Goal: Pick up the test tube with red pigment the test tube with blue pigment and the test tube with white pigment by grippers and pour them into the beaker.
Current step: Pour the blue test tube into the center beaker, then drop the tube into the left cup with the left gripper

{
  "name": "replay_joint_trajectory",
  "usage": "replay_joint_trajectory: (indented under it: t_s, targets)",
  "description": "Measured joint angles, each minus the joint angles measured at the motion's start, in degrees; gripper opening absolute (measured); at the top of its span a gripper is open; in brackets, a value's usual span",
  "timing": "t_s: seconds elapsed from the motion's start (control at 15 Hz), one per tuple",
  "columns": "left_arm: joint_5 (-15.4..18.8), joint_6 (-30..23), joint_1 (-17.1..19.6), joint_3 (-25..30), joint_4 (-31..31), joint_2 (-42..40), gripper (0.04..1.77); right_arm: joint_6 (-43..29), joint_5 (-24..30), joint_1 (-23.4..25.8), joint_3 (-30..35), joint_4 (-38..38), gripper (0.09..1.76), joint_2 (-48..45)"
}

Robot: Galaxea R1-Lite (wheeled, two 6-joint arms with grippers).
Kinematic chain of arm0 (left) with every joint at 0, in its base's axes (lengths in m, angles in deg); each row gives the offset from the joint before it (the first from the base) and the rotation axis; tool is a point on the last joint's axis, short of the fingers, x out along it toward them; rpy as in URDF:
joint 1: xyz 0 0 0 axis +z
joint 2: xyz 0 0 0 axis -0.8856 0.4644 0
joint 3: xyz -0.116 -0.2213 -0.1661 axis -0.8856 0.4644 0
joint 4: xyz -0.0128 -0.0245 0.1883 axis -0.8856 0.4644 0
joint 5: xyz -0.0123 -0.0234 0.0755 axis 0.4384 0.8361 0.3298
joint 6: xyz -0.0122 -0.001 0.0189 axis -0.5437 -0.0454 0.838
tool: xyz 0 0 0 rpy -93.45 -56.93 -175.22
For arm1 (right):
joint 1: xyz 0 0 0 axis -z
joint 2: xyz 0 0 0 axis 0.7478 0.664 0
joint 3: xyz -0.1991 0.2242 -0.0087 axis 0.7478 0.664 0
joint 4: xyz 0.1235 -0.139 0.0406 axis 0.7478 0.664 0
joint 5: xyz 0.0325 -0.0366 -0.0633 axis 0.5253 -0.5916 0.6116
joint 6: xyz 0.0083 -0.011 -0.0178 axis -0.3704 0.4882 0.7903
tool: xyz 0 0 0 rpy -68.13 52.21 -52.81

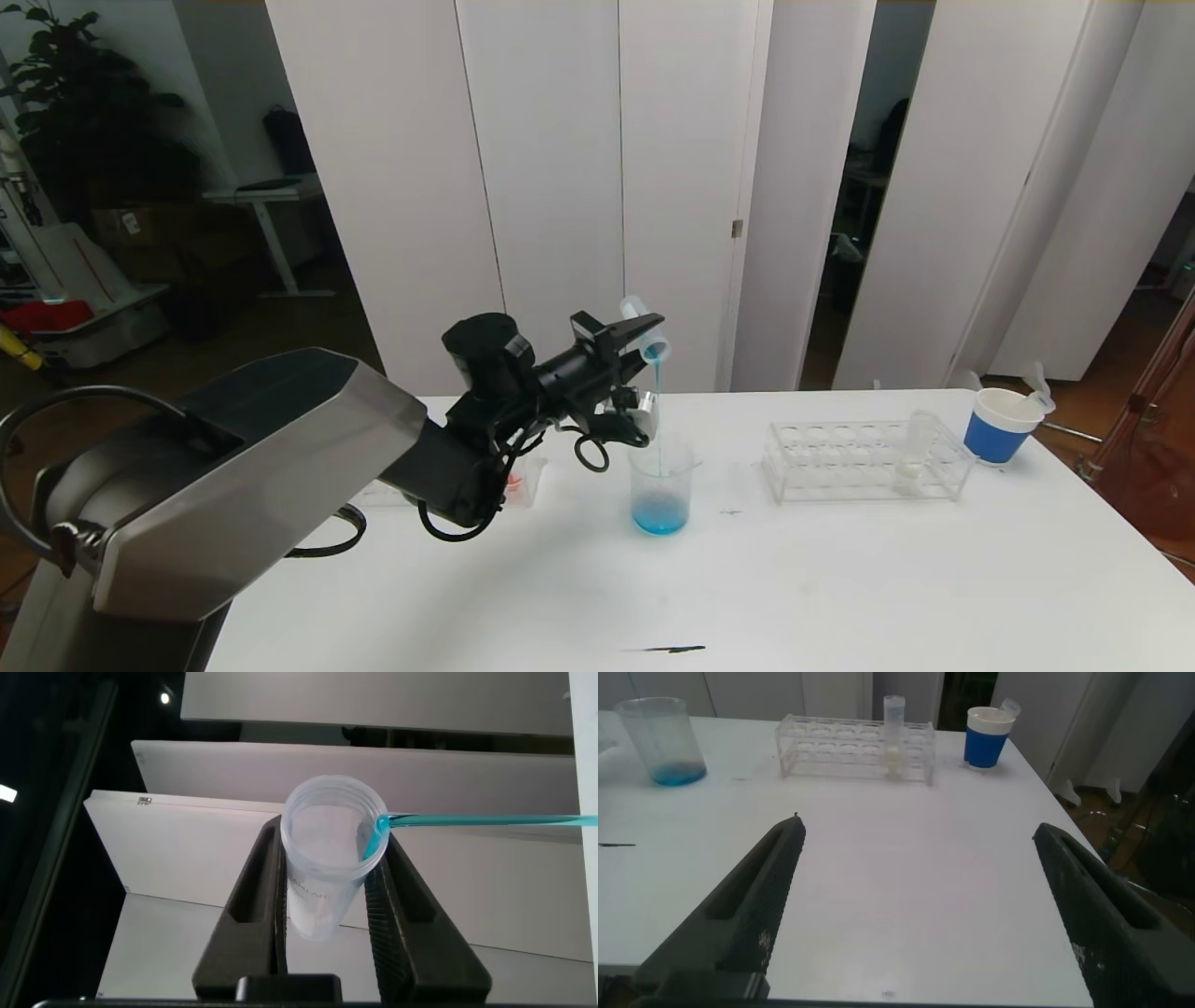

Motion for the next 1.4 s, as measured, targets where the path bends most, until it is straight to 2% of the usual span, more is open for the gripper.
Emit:
replay_joint_trajectory:
  t_s: [0.87, 1.13, 1.27, 1.4]
  targets:
    - [0.15, 0.89, 0.04, 0.00, -0.80, -0.10, 0.57, 0.00, 0.00, 0.00, 0.00, 0.00, 1.75, 0.00]
    - [-0.73, 0.34, 0.13, 0.63, -1.18, -1.32, 0.57, -0.02, -0.02, 0.00, 0.00, 0.00, 1.75, 0.00]
    - [-3.39, -0.68, 0.28, 1.50, -1.19, -2.28, 0.57, 0.00, -0.02, 0.00, 0.00, 0.00, 1.75, 0.00]
    - [-9.92, -4.44, 0.33, 2.68, -1.16, -3.47, 0.57, -0.02, -0.02, 0.00, 0.00, -0.02, 1.75, 0.00]
